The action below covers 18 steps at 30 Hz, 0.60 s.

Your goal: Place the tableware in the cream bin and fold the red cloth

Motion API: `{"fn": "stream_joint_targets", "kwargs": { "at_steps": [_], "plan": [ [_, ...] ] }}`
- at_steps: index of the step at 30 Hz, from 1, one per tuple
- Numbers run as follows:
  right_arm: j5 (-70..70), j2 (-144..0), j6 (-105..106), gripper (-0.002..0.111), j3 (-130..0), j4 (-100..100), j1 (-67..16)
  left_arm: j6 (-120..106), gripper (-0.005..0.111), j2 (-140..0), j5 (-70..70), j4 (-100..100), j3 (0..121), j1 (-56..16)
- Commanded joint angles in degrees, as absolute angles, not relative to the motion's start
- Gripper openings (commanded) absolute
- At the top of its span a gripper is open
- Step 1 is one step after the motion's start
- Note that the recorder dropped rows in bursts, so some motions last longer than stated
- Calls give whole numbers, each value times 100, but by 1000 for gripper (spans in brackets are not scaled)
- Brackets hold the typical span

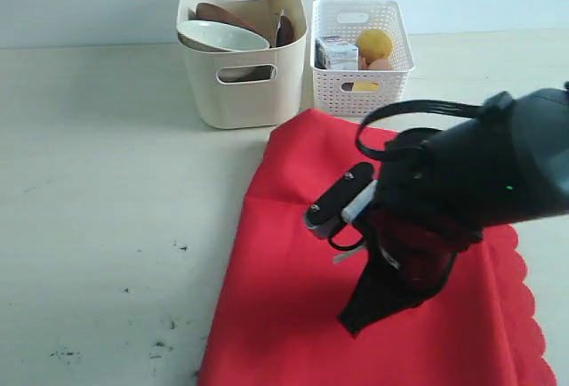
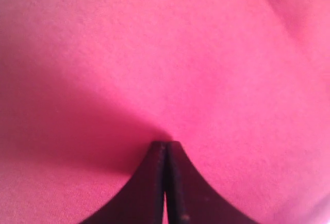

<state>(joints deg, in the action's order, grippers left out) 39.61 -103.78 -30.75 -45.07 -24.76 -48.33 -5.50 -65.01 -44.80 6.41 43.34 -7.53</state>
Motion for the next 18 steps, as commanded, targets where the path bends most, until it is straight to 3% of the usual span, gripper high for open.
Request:
{"fn": "stream_joint_targets", "kwargs": {
  "at_steps": [1, 4, 9, 18],
  "plan": [
    [4046, -10007, -3678, 0, -3493, -3011, -4226, -572, 1, -6452, -4564, 745, 4315, -743],
    [4057, -9441, -4174, 0, -3730, -3334, -3620, -637, 1, -6452, -4572, 875, 4315, -743],
    [3368, -8887, -4051, 0, -4691, -3422, -3578, -761, 1, -6452, -4559, 972, 4315, -743],
    [3789, -10806, -4000, 0, -5061, -3406, -2623, -789, 1, -6452, -4569, 972, 4315, -743]
  ]
}}
